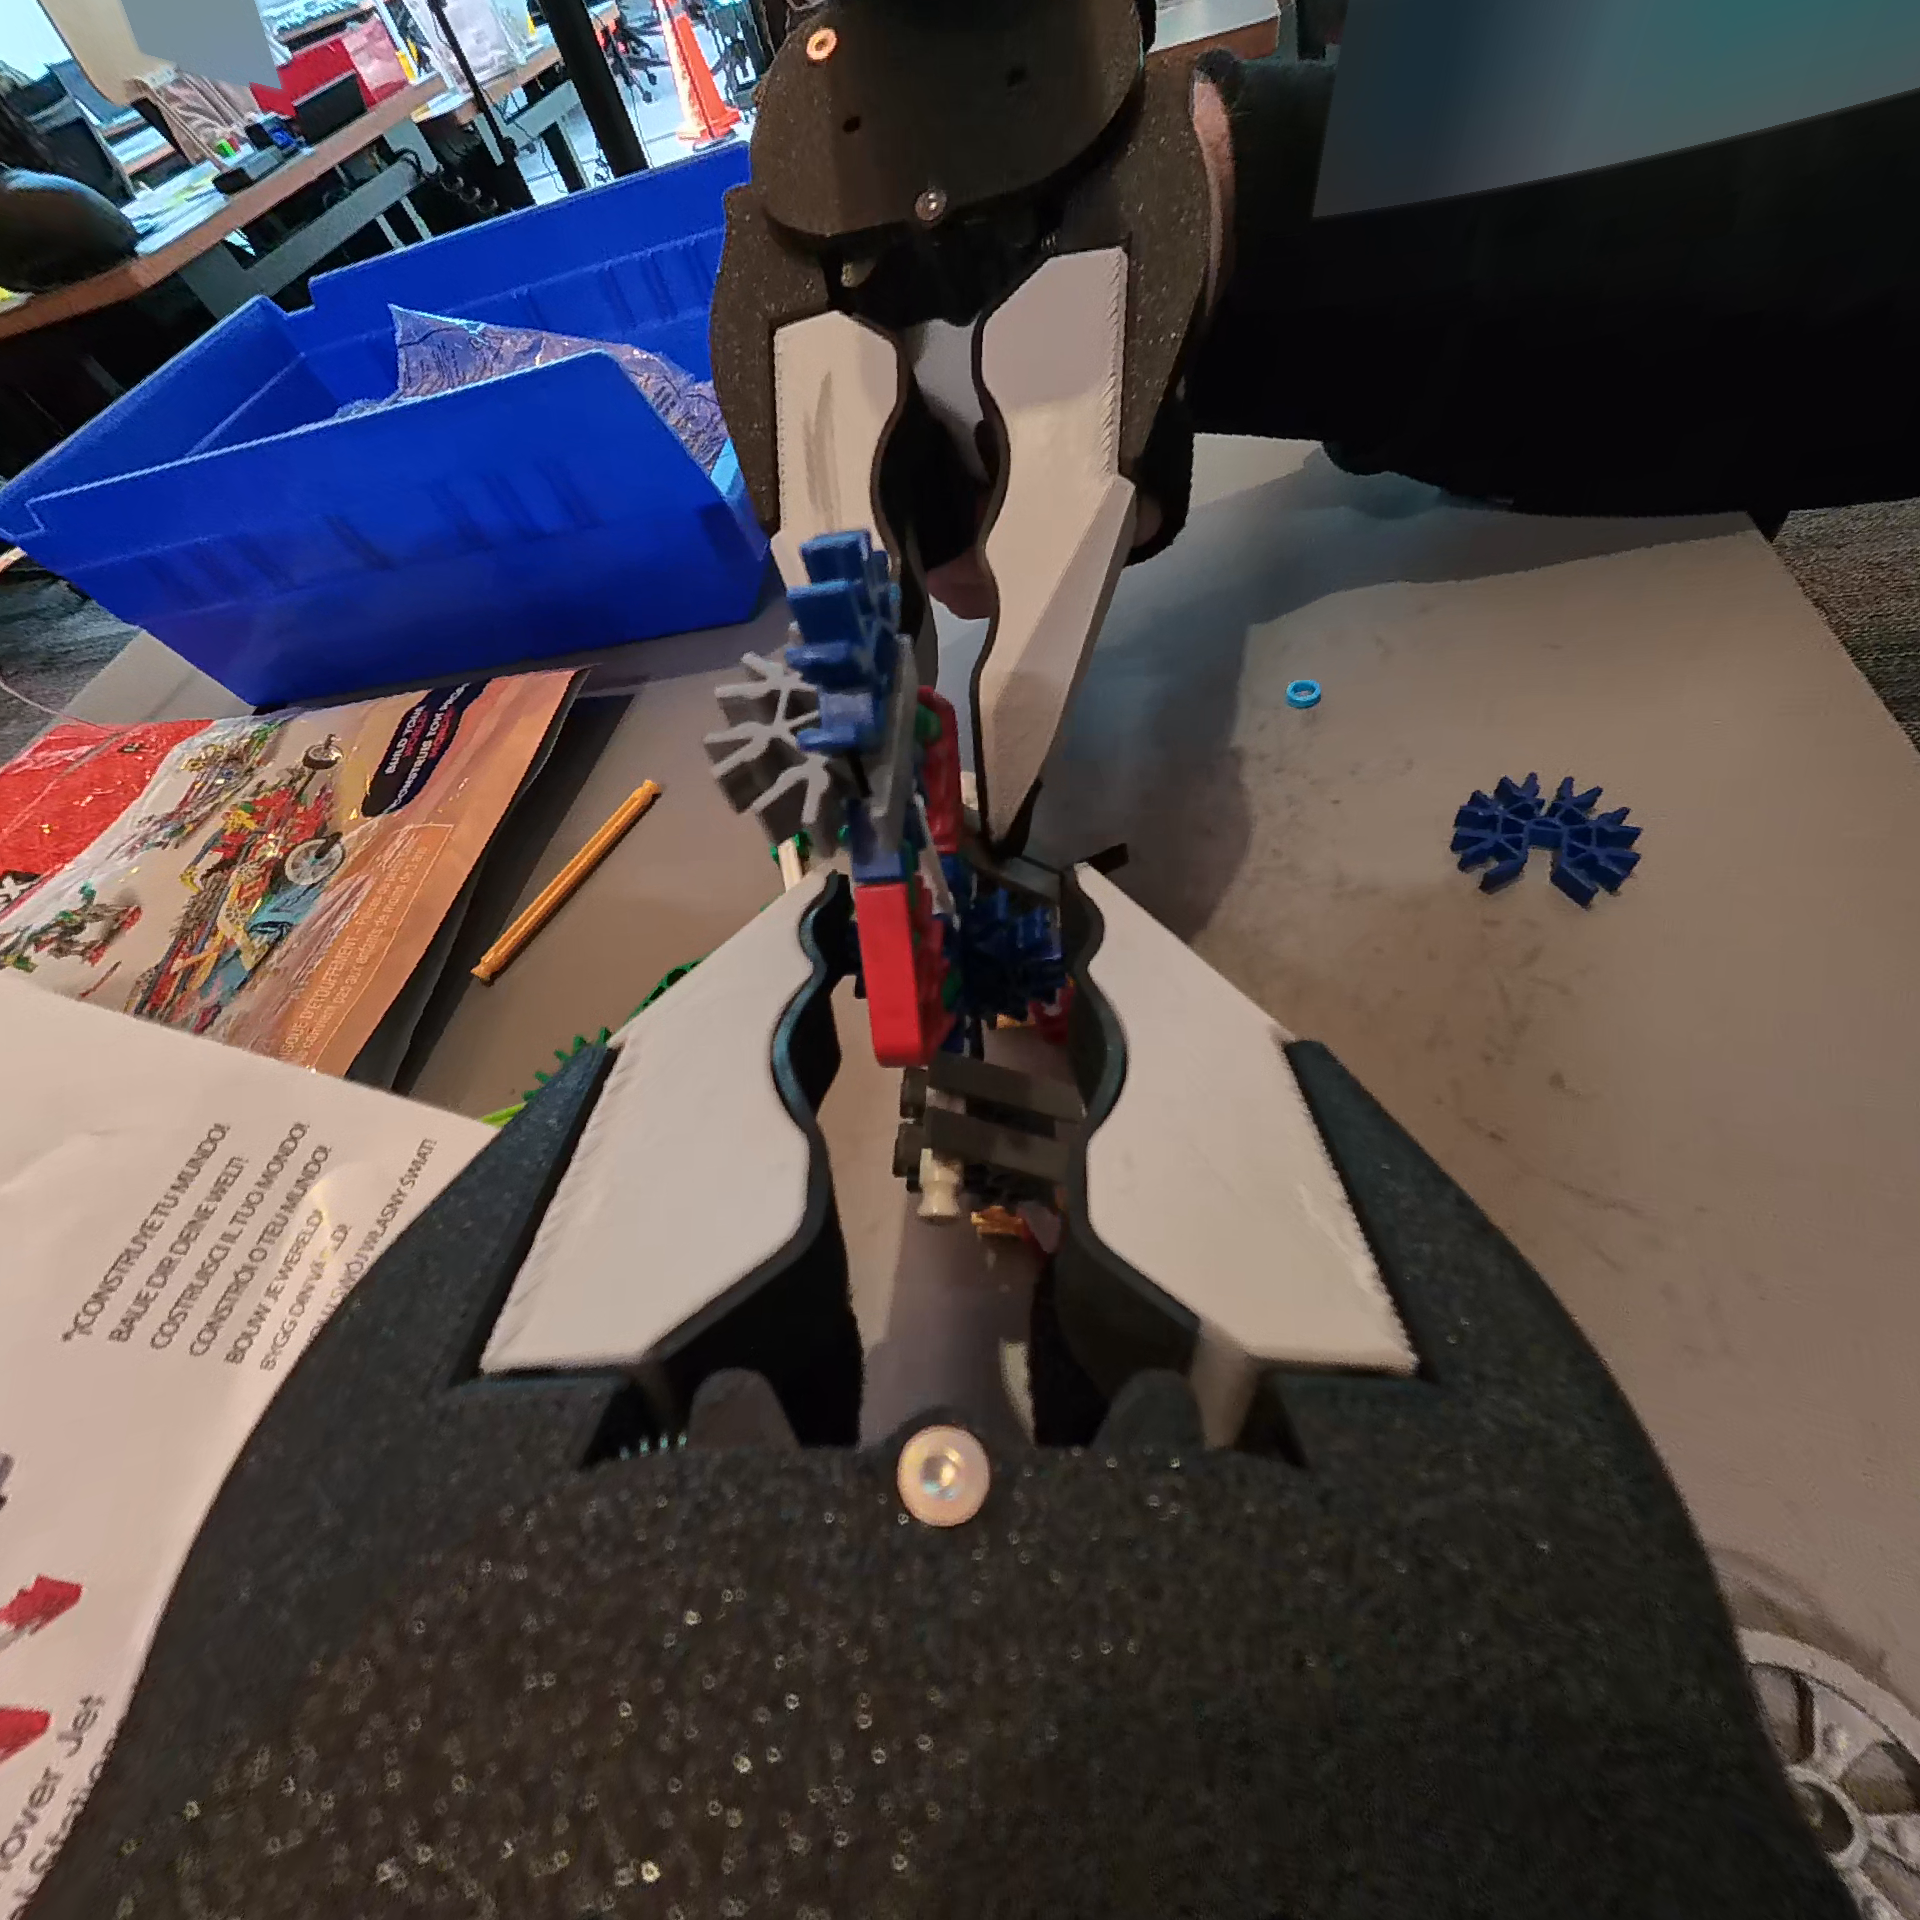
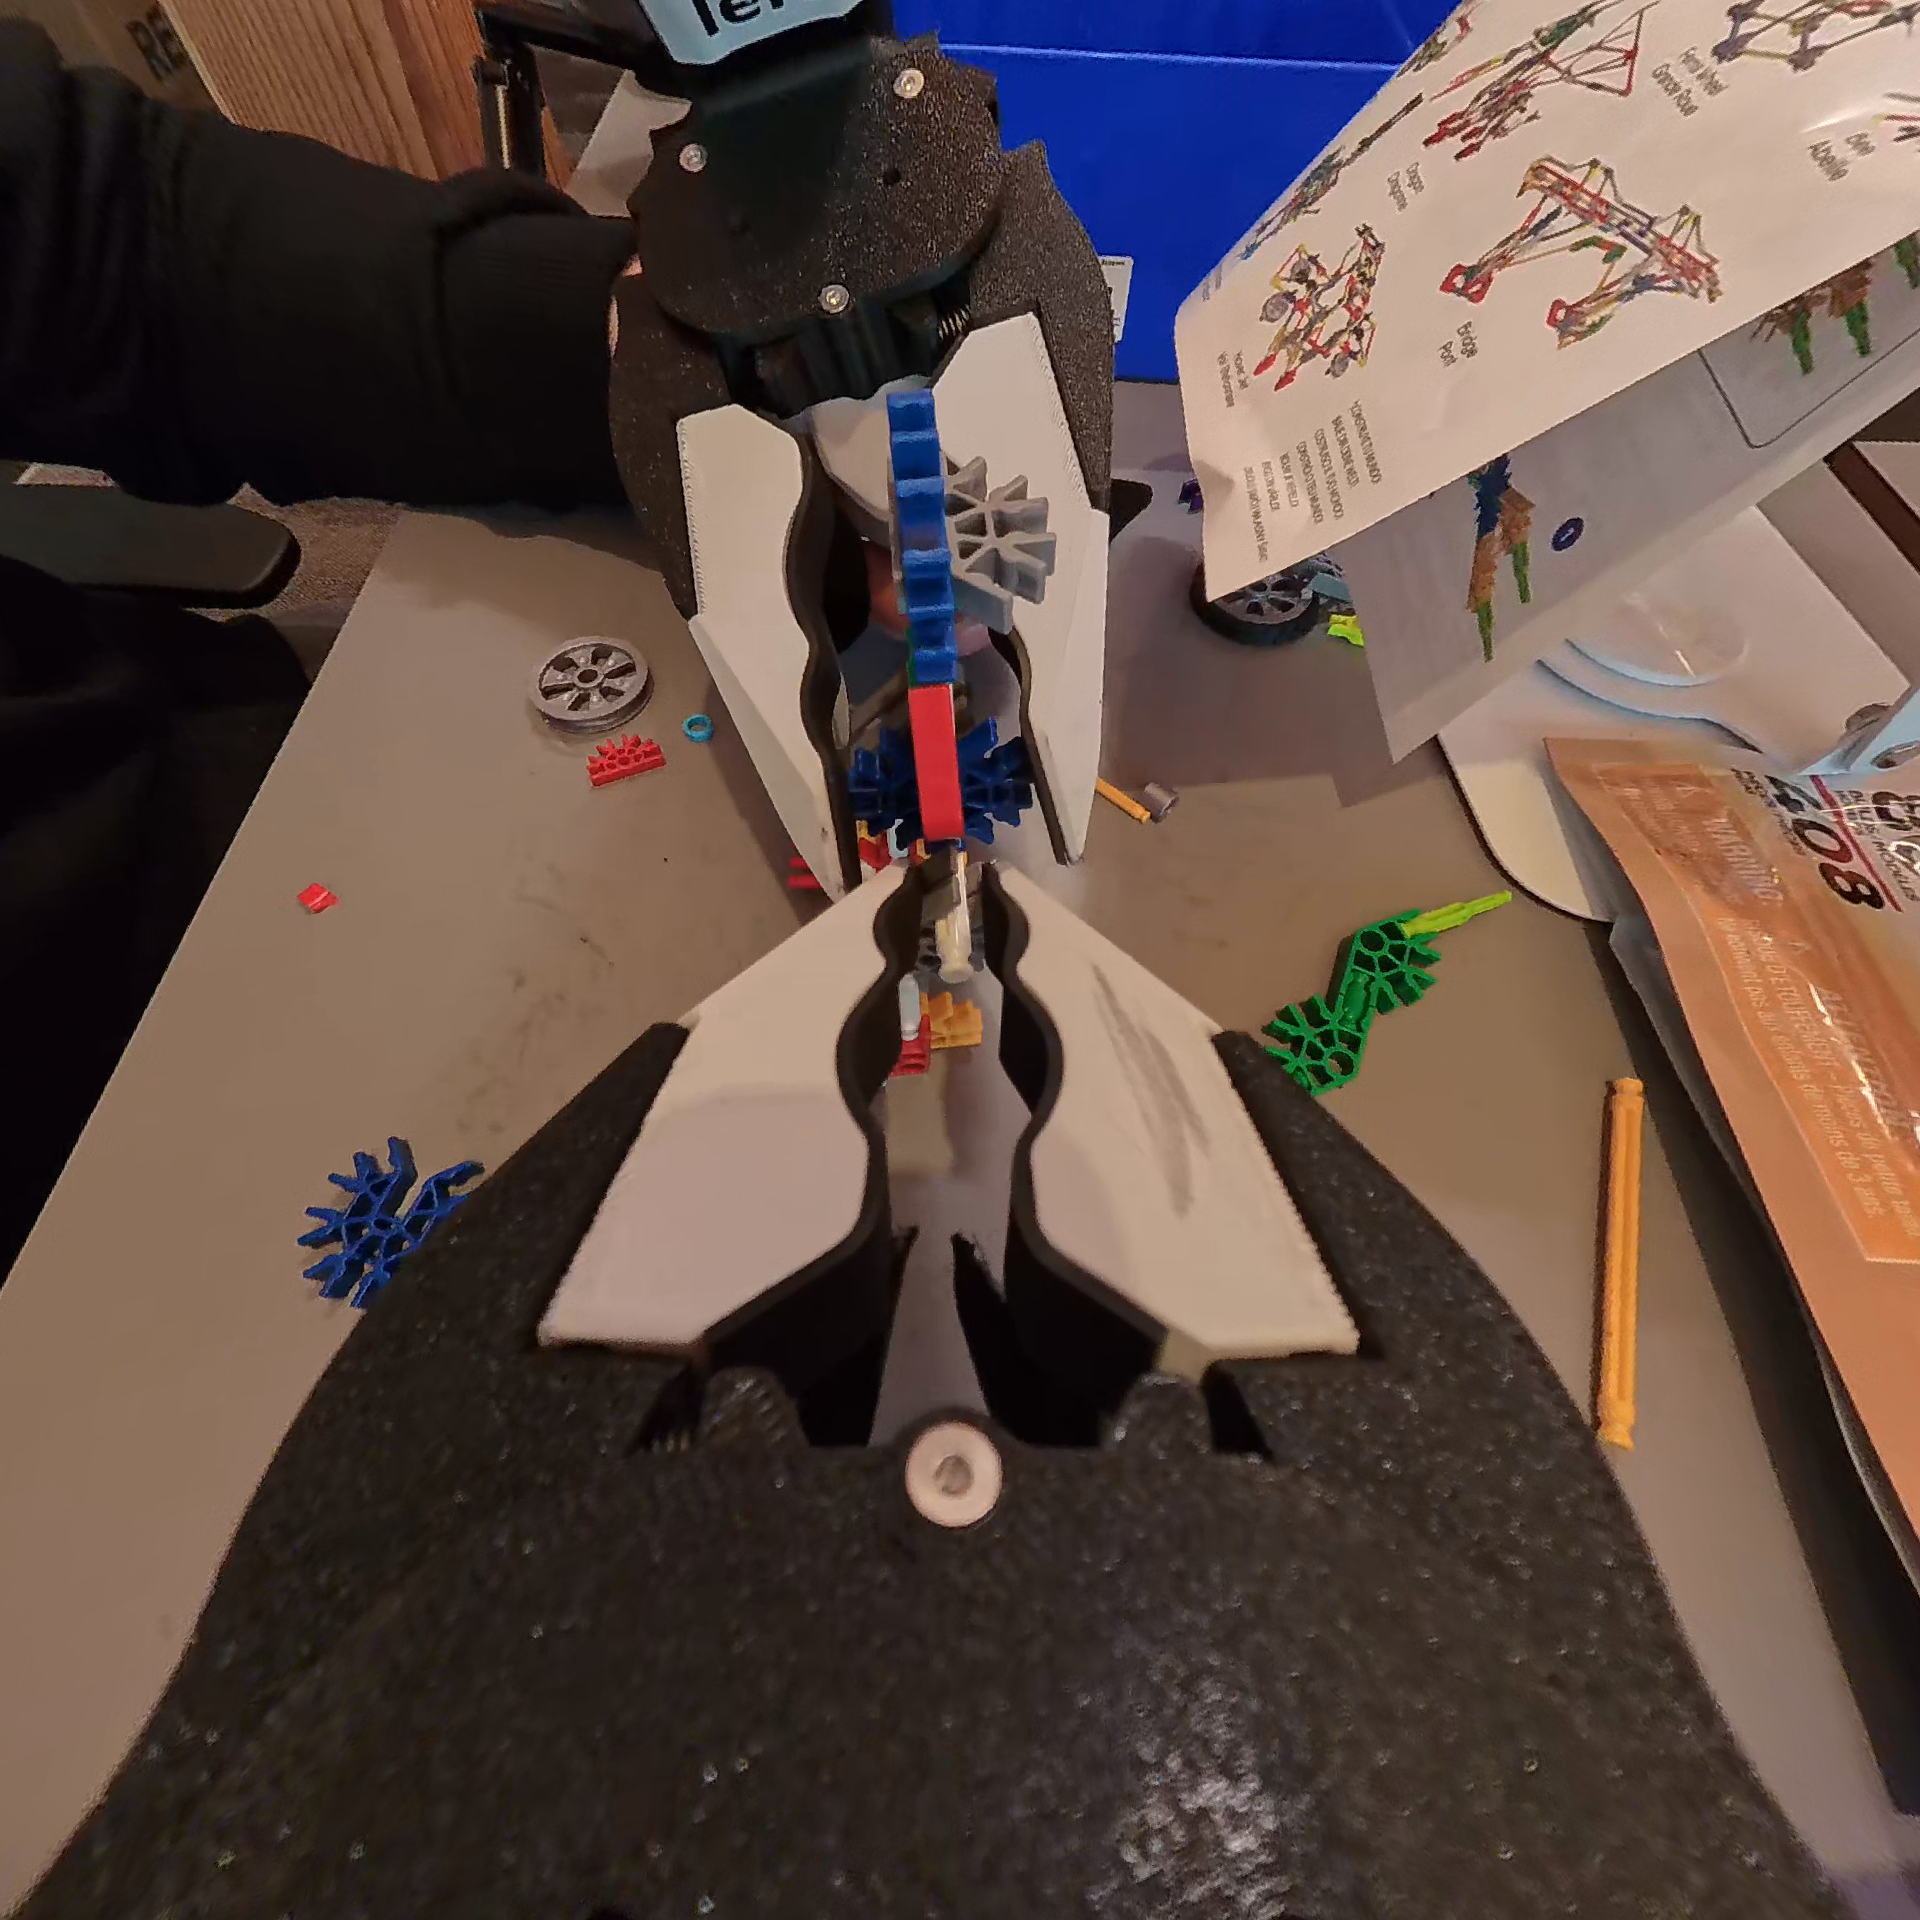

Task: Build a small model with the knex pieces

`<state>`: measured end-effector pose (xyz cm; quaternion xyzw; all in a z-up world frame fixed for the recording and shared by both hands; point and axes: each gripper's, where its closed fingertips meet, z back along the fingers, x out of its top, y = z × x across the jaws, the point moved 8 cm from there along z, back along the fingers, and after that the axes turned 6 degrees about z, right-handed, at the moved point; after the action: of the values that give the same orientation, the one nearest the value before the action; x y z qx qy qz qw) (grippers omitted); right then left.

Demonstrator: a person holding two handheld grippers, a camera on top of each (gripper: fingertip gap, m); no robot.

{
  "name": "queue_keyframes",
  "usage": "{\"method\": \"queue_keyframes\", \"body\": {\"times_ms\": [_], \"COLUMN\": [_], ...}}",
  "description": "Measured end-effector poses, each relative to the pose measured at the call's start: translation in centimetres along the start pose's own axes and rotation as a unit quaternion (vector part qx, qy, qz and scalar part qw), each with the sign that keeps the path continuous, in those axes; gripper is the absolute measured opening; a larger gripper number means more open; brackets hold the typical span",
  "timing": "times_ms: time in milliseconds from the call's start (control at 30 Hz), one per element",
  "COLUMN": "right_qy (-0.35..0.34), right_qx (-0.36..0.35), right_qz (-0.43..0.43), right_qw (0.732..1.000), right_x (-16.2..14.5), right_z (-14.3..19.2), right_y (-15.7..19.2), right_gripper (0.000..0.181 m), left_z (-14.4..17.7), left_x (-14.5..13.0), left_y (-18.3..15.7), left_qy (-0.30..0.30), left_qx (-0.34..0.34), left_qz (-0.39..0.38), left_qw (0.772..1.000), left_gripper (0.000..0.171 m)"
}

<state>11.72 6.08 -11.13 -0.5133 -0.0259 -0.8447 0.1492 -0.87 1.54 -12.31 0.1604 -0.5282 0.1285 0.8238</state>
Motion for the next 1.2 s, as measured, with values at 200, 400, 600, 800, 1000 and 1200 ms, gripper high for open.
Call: {"method": "queue_keyframes", "body": {"times_ms": [200,400,600,800,1000,1200], "right_qy": [0.0,0.004,0.005,-0.017,0.009,0.016], "right_qx": [0.009,0.012,0.015,-0.001,0.01,0.017], "right_qz": [-0.004,0.0,-0.001,-0.016,-0.013,-0.013], "right_qw": [1.0,1.0,1.0,1.0,1.0,1.0], "right_x": [-0.1,0.0,-0.1,0.2,-0.3,-0.2], "right_z": [0.2,0.3,0.5,1.1,0.4,0.0], "right_y": [0.1,0.2,0.3,-0.3,0.0,0.5], "right_gripper": [0.009,0.005,0.005,0.017,0.016,0.02], "left_z": [-0.1,-0.1,-0.2,-0.1,0.8,3.7], "left_x": [0.1,0.1,0.1,-0.2,0.1,-0.4], "left_y": [-0.2,-0.2,-0.3,-0.1,-0.3,-0.5], "left_qy": [0.0,0.002,0.001,0.0,0.018,0.032], "left_qx": [-0.003,-0.006,-0.009,-0.011,0.0,0.037], "left_qz": [-0.002,-0.004,-0.004,0.016,0.014,0.014], "left_qw": [1.0,1.0,1.0,1.0,1.0,0.999], "left_gripper": [0.04,0.04,0.04,0.047,0.061,0.047]}}
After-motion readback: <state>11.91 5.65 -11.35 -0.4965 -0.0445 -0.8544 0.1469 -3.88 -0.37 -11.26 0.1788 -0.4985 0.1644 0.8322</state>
